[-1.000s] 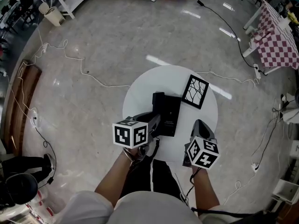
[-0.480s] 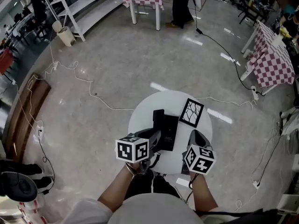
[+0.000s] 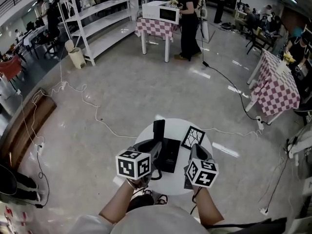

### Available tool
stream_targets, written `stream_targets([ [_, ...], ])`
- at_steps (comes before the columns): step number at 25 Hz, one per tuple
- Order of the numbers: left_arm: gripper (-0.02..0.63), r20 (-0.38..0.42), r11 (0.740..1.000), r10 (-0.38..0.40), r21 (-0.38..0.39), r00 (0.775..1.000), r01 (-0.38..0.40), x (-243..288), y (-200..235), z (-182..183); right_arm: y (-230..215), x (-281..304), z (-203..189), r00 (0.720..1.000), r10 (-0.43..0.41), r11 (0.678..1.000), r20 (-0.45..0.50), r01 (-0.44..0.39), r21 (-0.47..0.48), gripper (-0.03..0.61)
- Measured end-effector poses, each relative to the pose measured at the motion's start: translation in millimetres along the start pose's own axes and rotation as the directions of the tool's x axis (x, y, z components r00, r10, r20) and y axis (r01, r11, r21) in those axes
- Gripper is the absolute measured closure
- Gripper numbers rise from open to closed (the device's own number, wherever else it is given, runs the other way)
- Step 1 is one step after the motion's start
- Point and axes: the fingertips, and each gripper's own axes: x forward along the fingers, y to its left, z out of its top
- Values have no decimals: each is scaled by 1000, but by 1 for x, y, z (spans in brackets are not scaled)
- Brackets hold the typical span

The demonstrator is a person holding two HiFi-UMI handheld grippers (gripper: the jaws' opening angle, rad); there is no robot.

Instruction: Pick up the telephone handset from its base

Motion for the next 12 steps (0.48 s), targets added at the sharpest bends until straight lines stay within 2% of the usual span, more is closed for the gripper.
stream_targets([
  [4, 528, 79, 980, 126, 142, 989, -136, -16, -1, 24, 9, -6, 23, 999, 32, 999, 44, -30, -31, 555],
  [12, 528, 153, 982, 110, 136, 982, -131, -30, -8, 44, 26, -16, 51, 993, 40, 998, 110, -35, -48, 557],
])
